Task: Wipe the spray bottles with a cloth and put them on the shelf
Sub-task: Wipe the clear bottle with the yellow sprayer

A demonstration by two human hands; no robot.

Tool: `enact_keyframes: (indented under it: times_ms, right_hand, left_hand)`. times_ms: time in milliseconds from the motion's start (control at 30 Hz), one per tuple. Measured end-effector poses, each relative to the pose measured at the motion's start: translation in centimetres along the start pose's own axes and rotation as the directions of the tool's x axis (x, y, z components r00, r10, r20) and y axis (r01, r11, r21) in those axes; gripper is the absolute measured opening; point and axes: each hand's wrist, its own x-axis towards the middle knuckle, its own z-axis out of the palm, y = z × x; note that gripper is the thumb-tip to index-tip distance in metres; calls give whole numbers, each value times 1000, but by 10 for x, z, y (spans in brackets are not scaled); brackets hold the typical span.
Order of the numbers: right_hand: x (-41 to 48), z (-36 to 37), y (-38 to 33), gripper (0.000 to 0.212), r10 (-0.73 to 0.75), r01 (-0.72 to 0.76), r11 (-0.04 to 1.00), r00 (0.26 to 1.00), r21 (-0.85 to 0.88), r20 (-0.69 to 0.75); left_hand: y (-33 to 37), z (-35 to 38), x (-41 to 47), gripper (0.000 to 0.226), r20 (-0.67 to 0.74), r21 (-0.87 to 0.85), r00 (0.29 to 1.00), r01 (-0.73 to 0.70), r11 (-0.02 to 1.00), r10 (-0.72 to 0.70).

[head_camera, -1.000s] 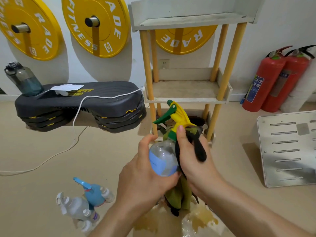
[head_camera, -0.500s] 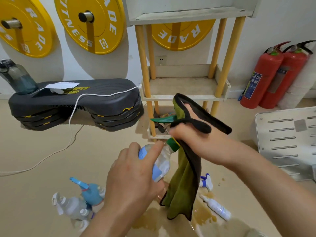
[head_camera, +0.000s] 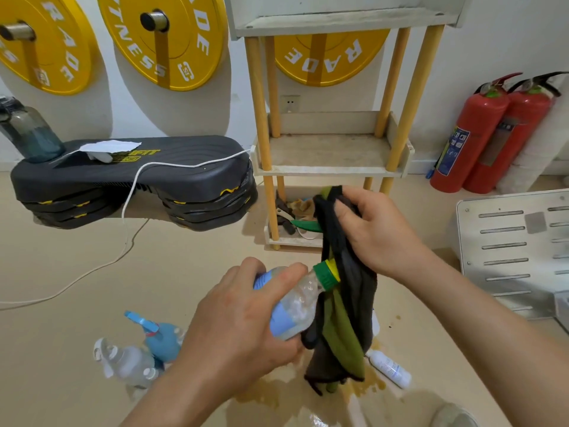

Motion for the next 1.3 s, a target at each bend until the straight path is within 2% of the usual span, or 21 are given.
enact_keyframes:
  times_ms: [67, 133, 167, 200, 233, 267, 300, 333, 367, 400, 467, 533, 600, 700, 733, 800, 867, 933, 1100, 1200, 1300]
  right_hand:
    - [-3, 4, -1, 29, 143, -127, 979, 986, 162, -89]
    - [-4, 5, -6, 34, 432, -302, 825, 882, 477, -190]
    - [-3, 2, -9, 34, 544, -353, 702, 826, 618, -146]
    - [-3, -1, -13, 32, 581, -387, 602, 812, 698, -51]
    - [-4, -4, -14, 29, 530, -410, 579, 846, 705, 56]
    - [-6, -6, -14, 23, 405, -400, 663, 903, 633, 146]
    - [-7, -7, -12, 18, 275, -349, 814, 936, 464, 221]
    - [-8, -9, -12, 16, 192, -265, 930, 941, 256, 278]
    - [-8, -11, -11, 15, 164, -194, 979, 936, 67, 312]
    - [-8, -14, -10, 14, 161, -154, 987, 932, -48, 325]
    - [-9, -15, -8, 30, 136, -72, 974, 946, -217, 295]
    - [-10, -8, -10, 44, 99, 16, 898, 967, -441, 237]
    - [-12, 0, -10, 40, 34, 76, 813, 983, -577, 178]
    - [-15, 7, -12, 25, -47, 164, 834, 973, -527, 228]
    - [-17, 9, -13, 28, -20, 175, 838, 957, -517, 290]
    - [-20, 15, -16, 32, 105, 182, 763, 912, -620, 397]
    - [-22, 19, -14, 33, 141, 173, 693, 920, -700, 367]
    - [-21, 20, -13, 42, 119, 125, 708, 949, -695, 292]
    - [-18, 15, -5, 63, 131, 10, 866, 961, -501, 245]
    - [-12, 9, 2, 64, 166, -109, 961, 962, -254, 215]
    - [-10, 3, 1, 61, 286, -285, 958, 924, -42, 252]
  left_hand:
    - [-5, -3, 2, 80, 52, -5, 998, -23, 1000, 24]
    - [-8, -7, 3, 80, 42, -4, 998, -37, 999, 37]
    - [-8, -9, 3, 78, 45, 5, 998, -35, 999, 35]
    - [-7, -11, 3, 76, 54, 40, 998, -44, 998, 42]
    - [-6, -11, 4, 74, 57, 97, 996, -69, 993, 64]
    - [-7, -12, 4, 72, 49, 161, 994, -109, 981, 103]
    - [-7, -12, 5, 72, 37, 217, 989, -150, 965, 146]
    - [-9, -12, 6, 75, 44, 257, 983, -182, 949, 177]
    - [-12, -12, 7, 80, 60, 285, 980, -199, 938, 190]
    - [-15, -12, 6, 85, 80, 304, 979, -206, 930, 190]
    - [-17, -11, 4, 92, 112, 310, 979, -197, 930, 170]
    - [-17, -10, 3, 92, 144, 299, 975, -207, 932, 170]
    - [-16, -6, 2, 90, 171, 288, 970, -219, 932, 175]
    - [-14, -5, 1, 87, 187, 306, 964, -239, 921, 188]
    - [-13, -6, 1, 87, 181, 328, 964, -245, 912, 194]
    - [-10, -9, 2, 88, 158, 385, 964, -261, 885, 215]
    - [-9, -9, 2, 88, 160, 394, 959, -279, 876, 233]
    - [-9, -7, 1, 90, 186, 352, 955, -285, 892, 231]
    - [-14, -9, 1, 90, 217, 312, 950, -285, 906, 224]
    - [-18, -12, 0, 89, 218, 288, 951, -277, 916, 219]
    - [-17, -15, 0, 89, 212, 269, 950, -282, 921, 228]
